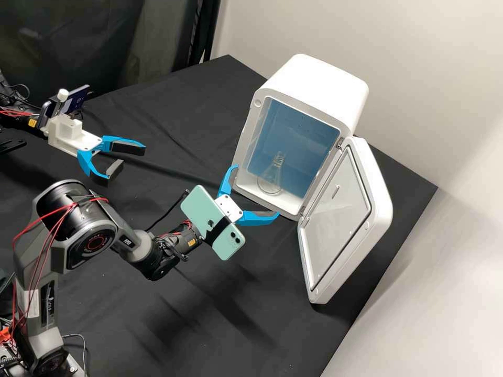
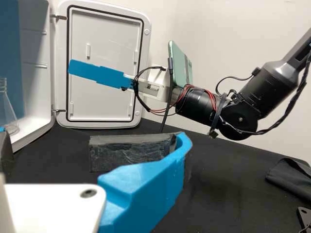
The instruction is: Place the flask in the incubator
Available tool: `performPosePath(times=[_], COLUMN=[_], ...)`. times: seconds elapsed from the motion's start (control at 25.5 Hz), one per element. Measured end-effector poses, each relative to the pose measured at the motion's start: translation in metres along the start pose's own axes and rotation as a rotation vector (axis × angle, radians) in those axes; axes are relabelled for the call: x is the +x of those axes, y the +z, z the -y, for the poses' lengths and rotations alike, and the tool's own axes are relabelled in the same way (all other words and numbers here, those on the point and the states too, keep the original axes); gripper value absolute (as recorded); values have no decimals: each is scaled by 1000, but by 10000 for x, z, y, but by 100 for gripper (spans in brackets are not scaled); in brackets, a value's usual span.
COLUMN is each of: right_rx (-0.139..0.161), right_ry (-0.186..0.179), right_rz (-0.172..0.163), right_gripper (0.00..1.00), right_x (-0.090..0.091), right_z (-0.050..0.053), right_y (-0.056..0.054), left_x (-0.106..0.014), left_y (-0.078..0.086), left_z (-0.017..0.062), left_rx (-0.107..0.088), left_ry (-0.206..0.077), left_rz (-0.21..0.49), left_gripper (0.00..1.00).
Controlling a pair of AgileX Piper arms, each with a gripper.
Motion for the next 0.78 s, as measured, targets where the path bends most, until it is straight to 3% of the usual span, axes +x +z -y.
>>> performPosePath(times=[0.27,0.43,0.78], right_rx=[-5,-8,-6], right_ry=[-11,-17,-17], right_rz=[-7,-10,-10], right_gripper=[100,100,100], right_x=[0,0,0], right_z=[10,15,15], right_y=[-6,-9,-9], left_x=[11,31,31], left_y=[-170,-224,-225], left_z=[-61,-3,-3], left_rx=[-4,-5,-1], left_ry=[24,-1,-2], left_rz=[-66,-85,-85], left_gripper=[100,100,100])
